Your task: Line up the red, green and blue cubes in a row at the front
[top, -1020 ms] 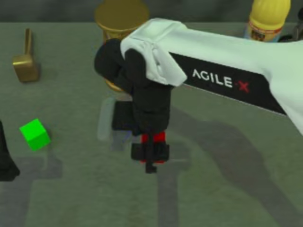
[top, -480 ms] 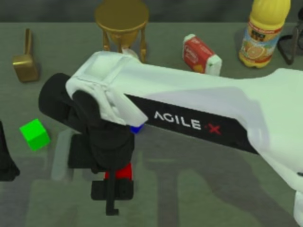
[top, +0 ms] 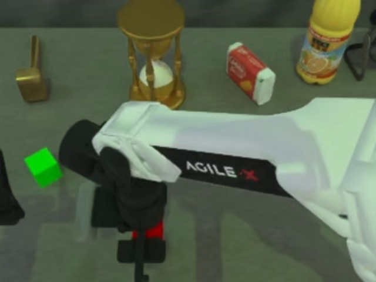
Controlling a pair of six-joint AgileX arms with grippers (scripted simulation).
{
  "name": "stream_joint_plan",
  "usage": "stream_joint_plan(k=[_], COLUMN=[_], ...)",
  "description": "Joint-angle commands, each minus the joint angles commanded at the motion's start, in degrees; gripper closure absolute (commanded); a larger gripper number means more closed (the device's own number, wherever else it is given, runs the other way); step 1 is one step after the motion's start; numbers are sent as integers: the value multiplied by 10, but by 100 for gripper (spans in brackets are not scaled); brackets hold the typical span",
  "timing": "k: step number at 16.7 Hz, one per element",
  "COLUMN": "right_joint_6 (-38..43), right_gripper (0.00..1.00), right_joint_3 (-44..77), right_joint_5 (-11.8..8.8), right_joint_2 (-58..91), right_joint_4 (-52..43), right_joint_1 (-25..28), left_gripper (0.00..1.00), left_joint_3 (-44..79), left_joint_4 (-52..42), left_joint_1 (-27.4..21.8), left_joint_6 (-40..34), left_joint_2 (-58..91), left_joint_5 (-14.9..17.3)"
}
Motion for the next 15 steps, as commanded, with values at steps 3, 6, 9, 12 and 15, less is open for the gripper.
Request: stream_joint_plan(k=[3,6,9,12,15], right_joint_6=[0,0,0,0,0], right_gripper=[100,100,77,55,32], right_joint_3=[-27,-27,-27,-27,-27], right_joint_5=[0,0,0,0,0], right_joint_2=[8,8,8,8,8], right_joint_4=[30,30,30,30,30], right_joint_1=[2,2,2,2,2], left_gripper=[0,0,0,0,0], left_joint_3=[0,0,0,0,0], left_joint_4=[0,0,0,0,0], left_joint_1=[0,0,0,0,0], left_joint_6=[0,0,0,0,0], left_joint_2=[0,0,0,0,0], left_joint_5=[0,0,0,0,0])
